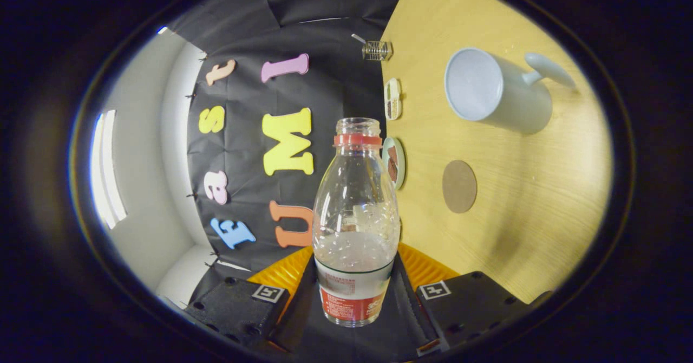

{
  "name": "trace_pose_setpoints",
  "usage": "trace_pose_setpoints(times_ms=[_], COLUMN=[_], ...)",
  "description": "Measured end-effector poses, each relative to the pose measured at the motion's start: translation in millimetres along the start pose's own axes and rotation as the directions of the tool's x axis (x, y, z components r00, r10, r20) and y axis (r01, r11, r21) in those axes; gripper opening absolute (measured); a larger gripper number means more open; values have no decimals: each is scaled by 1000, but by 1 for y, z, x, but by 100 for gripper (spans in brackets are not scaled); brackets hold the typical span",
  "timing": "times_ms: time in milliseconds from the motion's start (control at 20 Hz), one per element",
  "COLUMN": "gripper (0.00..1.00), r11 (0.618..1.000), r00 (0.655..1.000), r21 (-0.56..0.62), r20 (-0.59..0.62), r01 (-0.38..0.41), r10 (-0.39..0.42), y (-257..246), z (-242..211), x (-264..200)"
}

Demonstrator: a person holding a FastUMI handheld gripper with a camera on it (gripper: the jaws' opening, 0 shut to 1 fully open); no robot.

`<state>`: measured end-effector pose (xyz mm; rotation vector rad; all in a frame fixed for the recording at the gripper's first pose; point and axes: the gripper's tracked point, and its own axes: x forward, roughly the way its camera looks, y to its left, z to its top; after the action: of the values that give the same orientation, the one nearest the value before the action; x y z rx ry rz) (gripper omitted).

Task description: Take the bottle from table, then pour the juice into the cup, finally place the bottle on the coaster

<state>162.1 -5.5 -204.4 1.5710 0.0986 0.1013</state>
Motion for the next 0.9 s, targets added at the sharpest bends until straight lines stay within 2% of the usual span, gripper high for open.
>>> trace_pose_setpoints(times_ms=[600,900], gripper=[75,75], r11=[980,978], r00=[999,1000], r21=[194,208], r20=[12,-18], r01=[-33,-16], r10=[32,21], y=[24,24], z=[16,5], x=[6,13])
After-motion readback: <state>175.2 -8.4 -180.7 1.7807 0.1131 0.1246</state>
